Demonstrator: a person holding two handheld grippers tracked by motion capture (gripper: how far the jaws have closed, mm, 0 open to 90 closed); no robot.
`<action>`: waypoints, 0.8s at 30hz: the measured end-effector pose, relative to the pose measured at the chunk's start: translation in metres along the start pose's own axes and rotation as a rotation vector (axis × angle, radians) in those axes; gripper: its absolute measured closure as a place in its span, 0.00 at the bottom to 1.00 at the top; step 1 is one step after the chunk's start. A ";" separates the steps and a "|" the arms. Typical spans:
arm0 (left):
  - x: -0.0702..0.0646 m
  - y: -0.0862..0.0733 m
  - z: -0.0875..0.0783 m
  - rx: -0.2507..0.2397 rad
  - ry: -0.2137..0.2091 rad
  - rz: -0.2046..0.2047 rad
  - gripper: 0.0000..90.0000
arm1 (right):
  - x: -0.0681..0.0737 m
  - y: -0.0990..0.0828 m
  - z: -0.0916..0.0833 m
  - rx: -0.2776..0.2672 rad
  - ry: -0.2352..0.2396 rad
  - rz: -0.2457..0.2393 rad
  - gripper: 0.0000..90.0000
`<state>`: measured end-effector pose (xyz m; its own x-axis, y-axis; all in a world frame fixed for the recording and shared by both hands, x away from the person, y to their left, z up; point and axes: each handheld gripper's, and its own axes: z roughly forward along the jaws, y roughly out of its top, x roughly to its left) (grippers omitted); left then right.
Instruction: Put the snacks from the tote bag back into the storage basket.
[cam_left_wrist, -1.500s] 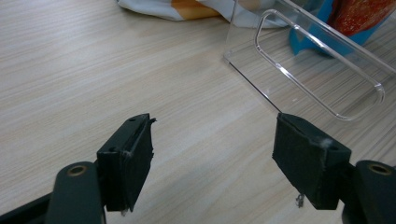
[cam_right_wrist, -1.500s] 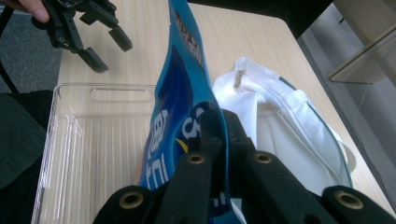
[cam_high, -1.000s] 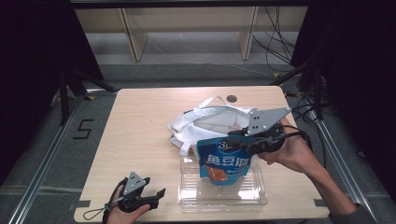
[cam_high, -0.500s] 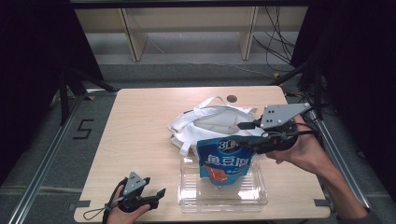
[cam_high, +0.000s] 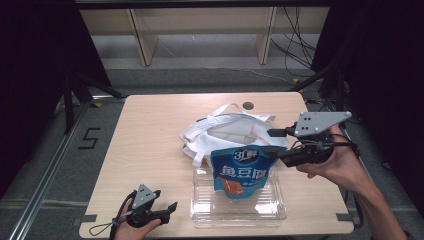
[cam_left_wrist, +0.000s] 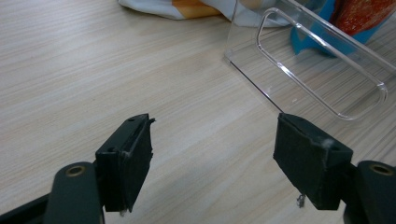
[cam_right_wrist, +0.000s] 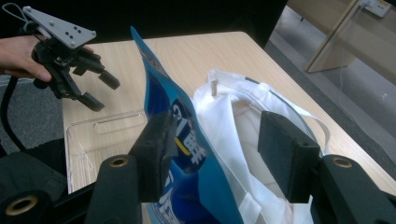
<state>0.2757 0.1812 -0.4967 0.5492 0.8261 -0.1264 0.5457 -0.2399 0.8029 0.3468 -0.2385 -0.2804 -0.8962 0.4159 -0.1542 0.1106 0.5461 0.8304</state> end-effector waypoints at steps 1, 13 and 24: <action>0.000 0.000 0.000 0.000 0.000 0.000 0.30 | 0.000 0.000 0.000 0.000 0.000 0.000 0.50; 0.001 0.000 -0.001 0.013 0.009 0.009 0.28 | 0.005 -0.016 -0.013 -0.020 -0.051 0.021 0.47; 0.002 0.001 -0.002 0.012 0.010 0.027 0.28 | 0.006 -0.034 -0.022 -0.021 -0.057 0.046 0.45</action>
<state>0.2761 0.1833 -0.4953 0.5578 0.8241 -0.0986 0.5384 -0.2689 0.7986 0.3285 -0.2701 -0.2978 -0.8643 0.4814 -0.1457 0.1415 0.5107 0.8480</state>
